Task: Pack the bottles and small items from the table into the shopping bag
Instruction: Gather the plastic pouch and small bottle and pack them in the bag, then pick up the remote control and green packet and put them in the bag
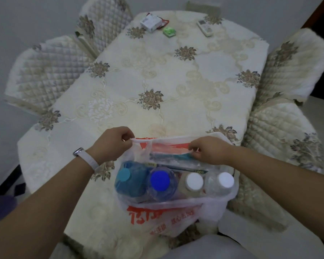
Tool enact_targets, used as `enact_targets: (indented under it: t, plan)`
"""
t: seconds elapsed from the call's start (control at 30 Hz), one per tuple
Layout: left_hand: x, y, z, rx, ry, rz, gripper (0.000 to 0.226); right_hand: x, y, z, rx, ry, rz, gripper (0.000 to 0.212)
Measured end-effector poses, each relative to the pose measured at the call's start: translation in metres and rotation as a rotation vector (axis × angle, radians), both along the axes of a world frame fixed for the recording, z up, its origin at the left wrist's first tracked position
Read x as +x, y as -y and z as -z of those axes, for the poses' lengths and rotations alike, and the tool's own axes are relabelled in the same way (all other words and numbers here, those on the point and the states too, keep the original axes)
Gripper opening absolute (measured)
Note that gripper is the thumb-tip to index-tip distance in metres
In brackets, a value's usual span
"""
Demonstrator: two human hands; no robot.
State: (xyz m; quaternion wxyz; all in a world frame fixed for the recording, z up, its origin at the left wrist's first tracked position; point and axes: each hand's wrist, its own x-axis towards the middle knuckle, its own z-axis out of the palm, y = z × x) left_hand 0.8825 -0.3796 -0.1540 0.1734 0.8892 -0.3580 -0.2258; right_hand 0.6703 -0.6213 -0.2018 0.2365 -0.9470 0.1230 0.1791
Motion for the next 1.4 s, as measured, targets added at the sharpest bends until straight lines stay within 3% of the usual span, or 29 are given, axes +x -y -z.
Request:
enact_targets:
  t: [0.17,0.27,0.5,0.63,0.73,0.87,1.03,1.4]
  plan:
    - [-0.003,-0.011,-0.006,-0.023,-0.021,0.030,0.014,-0.020,0.000,-0.042,-0.008,0.030,0.109,0.026]
    - [-0.007,-0.013,-0.012,-0.051,0.001,0.082,0.025,-0.041,-0.002,-0.066,-0.014,0.104,0.229,0.025]
    - [-0.048,-0.002,-0.060,-0.189,0.067,0.159,0.027,-0.103,-0.012,-0.088,-0.161,0.256,0.323,0.033]
    - [-0.103,0.010,-0.095,-0.300,0.123,0.188,0.030,-0.141,-0.007,-0.096,-0.220,0.379,0.308,0.034]
    - [-0.151,0.024,-0.111,-0.274,0.196,0.257,0.033,-0.174,0.000,-0.105,-0.286,0.445,0.267,0.039]
    - [-0.226,0.055,-0.115,-0.234,0.348,0.352,0.039,-0.237,0.022,-0.120,-0.355,0.445,0.207,0.050]
    - [-0.318,0.116,-0.101,-0.214,0.513,0.478,0.053,-0.328,0.058,-0.133,-0.435,0.429,0.227,0.048]
    - [-0.459,0.245,-0.081,-0.284,0.606,0.623,0.044,-0.483,0.125,-0.145,-0.525,0.418,0.409,0.053]
